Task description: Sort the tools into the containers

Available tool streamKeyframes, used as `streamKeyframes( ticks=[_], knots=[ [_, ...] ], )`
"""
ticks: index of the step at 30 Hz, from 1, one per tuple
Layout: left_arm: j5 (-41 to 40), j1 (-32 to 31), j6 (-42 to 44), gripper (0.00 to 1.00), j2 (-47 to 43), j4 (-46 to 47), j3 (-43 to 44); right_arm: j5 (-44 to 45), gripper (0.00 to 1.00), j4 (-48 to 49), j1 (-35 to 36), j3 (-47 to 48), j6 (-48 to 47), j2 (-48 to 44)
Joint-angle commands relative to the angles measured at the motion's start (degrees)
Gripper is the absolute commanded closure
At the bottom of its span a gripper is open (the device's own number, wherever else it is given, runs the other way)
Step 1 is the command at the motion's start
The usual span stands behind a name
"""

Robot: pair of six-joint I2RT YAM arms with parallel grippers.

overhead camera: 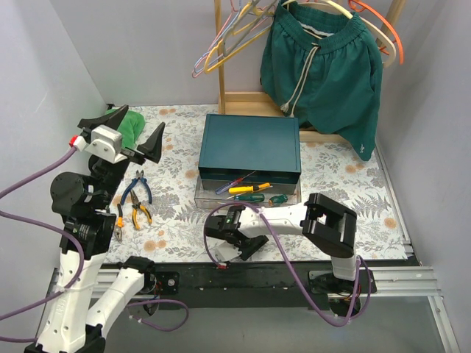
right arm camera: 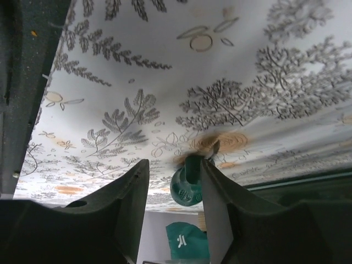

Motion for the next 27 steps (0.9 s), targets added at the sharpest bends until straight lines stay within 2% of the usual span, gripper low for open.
streamKeyframes(
  ticks=[1,6,7,9,10,13,16,20,24,27],
  knots=[
    [0.65,0.68,-0.73,0.14,-1.78,-0.02,-0.81,-0.54,0.53,-0.38,0.15,-0.66,-2.16,2.01],
    [0.82,1.12,-1.35,0.14,-2.4,-0.37,-1.17,-0.71,0.55,-0.38,0.24,0.13,-2.68,3.77],
    [0.91,1.21,-1.26,0.14,-2.48,-0.37,-1.25,-1.15,0.62,-0.55,0.15,0.39,-2.77,4.3],
    [0.91,1.3,-1.44,0.14,-2.66,-0.19,-1.43,-2.2,0.69,-0.73,0.24,0.57,-2.77,4.65],
    [1.0,1.38,-1.52,0.14,-2.57,-0.11,-1.43,-2.56,0.77,-0.99,0.32,0.48,-2.77,4.83],
    [1.35,1.56,-1.79,0.14,-2.66,-0.02,-1.17,-3.97,0.91,-1.43,0.76,1.01,-2.77,4.74],
    [1.61,1.56,-1.87,0.14,-2.22,0.25,-1.08,-5.81,0.99,-3.01,1.2,2.23,-2.69,4.31],
    [1.7,1.47,-0.65,0.14,-0.12,0.16,0.41,-9.5,0.99,-10.28,1.21,8.2,-2.77,2.55],
    [2.23,1.47,0.06,0.14,2.35,-0.19,2.7,-18.9,0.99,-17.61,0.41,19.89,-4.27,-0.26],
    [3.1,1.74,-1.08,0.14,3.58,-0.28,3.23,-14.63,0.99,-17.43,0.33,18.69,-5.06,-2.02]
  ],
)
